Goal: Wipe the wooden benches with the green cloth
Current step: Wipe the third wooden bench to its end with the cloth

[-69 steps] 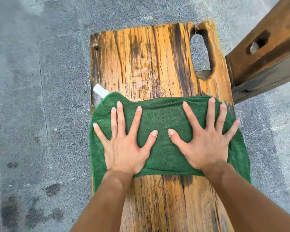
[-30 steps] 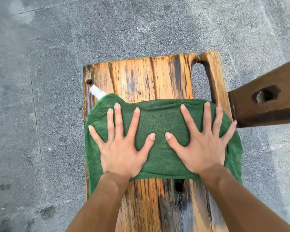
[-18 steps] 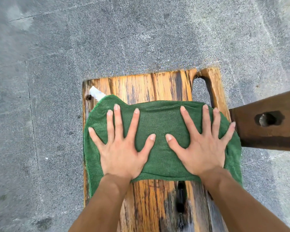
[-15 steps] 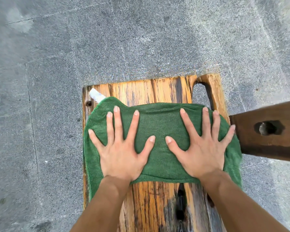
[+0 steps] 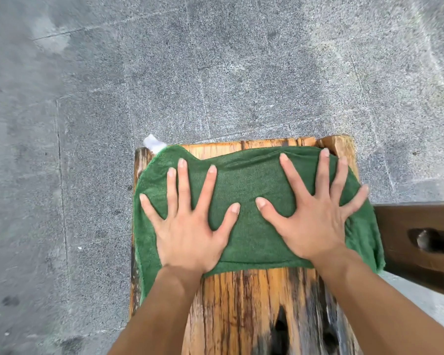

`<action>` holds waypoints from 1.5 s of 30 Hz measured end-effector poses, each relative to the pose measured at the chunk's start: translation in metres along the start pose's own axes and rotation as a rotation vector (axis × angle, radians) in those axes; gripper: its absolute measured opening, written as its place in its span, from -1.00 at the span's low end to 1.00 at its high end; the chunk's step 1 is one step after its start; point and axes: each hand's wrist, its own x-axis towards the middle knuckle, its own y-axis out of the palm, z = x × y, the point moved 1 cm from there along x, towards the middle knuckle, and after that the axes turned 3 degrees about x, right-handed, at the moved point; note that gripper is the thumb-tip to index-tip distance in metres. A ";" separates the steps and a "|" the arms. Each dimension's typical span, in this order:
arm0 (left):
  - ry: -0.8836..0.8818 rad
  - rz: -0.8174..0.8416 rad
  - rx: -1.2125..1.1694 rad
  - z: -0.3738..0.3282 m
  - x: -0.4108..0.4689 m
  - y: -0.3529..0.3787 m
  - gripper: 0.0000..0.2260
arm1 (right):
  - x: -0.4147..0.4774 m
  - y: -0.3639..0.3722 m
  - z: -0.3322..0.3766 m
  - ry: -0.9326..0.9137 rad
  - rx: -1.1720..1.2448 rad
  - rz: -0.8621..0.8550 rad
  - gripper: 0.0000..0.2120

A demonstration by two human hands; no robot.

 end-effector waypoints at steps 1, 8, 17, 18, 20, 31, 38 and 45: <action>-0.007 -0.001 -0.005 0.000 0.003 0.000 -0.32 | 0.003 0.000 0.000 0.005 0.006 0.002 -0.17; 0.004 -0.007 -0.035 -0.002 0.042 -0.006 -0.31 | 0.033 -0.008 0.009 0.036 0.025 0.007 -0.18; 0.044 -0.046 -0.031 -0.003 0.096 -0.011 -0.28 | 0.068 -0.010 0.015 0.102 0.043 -0.061 -0.17; 0.058 -0.048 -0.027 -0.001 0.091 -0.010 -0.29 | 0.066 -0.009 0.014 0.093 0.028 -0.056 -0.17; 0.095 -0.051 -0.025 0.004 0.075 -0.009 -0.30 | 0.051 -0.005 0.013 0.079 0.008 -0.078 -0.17; 0.163 0.011 0.028 0.038 -0.093 0.011 -0.31 | -0.132 0.016 0.013 0.061 -0.109 0.079 -0.23; 0.135 -0.019 -0.054 0.054 -0.102 -0.009 -0.47 | -0.167 0.010 0.004 0.015 0.057 0.021 -0.32; 0.248 0.098 0.009 0.072 0.030 -0.015 -0.38 | -0.058 0.006 0.006 0.030 -0.102 0.038 -0.24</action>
